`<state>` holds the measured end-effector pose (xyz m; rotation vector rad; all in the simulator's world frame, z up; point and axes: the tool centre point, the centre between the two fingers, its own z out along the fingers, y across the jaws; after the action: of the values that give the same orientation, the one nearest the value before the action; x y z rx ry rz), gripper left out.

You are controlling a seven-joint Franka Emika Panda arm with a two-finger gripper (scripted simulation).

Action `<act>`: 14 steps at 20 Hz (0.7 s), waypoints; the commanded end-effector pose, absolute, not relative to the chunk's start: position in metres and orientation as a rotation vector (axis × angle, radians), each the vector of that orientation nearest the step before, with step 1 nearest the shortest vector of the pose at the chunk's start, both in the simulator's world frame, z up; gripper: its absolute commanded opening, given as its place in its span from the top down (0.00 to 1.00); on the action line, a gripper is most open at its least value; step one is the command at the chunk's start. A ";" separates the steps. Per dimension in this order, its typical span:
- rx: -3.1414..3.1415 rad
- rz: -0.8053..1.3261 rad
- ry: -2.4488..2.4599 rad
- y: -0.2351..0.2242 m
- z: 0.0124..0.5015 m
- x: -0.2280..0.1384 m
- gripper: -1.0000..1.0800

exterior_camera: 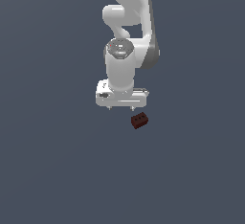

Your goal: Pick up the object and move it to a goal position.

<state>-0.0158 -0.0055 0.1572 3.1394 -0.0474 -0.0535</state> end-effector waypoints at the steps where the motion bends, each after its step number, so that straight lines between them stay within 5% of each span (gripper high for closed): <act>1: 3.139 -0.053 -0.047 -0.006 0.157 -0.016 0.04; 14: 3.163 -0.095 -0.075 -0.005 0.153 -0.017 0.04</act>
<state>-0.0172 -0.0057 0.1529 3.1628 -0.0750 -0.0954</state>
